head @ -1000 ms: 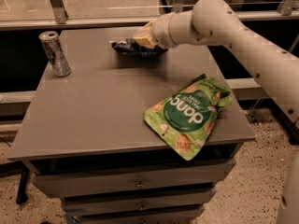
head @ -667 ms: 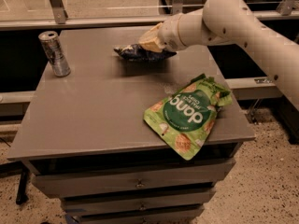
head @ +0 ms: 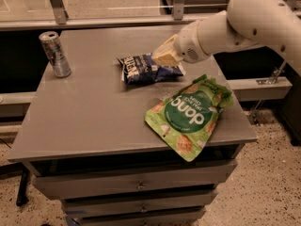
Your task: Move blue chip bag near green rice chip bag
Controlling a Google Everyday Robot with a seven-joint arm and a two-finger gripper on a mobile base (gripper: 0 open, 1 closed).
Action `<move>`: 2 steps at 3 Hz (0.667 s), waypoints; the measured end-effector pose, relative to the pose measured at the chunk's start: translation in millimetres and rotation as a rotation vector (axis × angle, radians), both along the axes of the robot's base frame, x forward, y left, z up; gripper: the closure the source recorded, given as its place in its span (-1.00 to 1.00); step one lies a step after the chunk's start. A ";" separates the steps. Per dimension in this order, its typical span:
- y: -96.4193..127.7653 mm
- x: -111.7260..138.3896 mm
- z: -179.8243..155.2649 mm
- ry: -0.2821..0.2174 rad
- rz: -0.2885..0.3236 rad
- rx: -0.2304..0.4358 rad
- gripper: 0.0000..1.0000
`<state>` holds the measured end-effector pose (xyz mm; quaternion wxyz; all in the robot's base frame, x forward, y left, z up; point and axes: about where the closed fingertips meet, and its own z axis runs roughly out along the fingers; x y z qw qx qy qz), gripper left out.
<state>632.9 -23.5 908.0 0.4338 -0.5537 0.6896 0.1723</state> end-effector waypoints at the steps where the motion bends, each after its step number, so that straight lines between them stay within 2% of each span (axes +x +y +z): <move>1: -9.2 -30.7 6.7 0.047 -0.007 -0.006 1.00; 2: -7.8 -45.0 5.3 0.082 -0.004 -0.020 0.65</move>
Offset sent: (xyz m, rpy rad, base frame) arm -0.0606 -0.0091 0.0042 -0.0356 0.1218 -0.0066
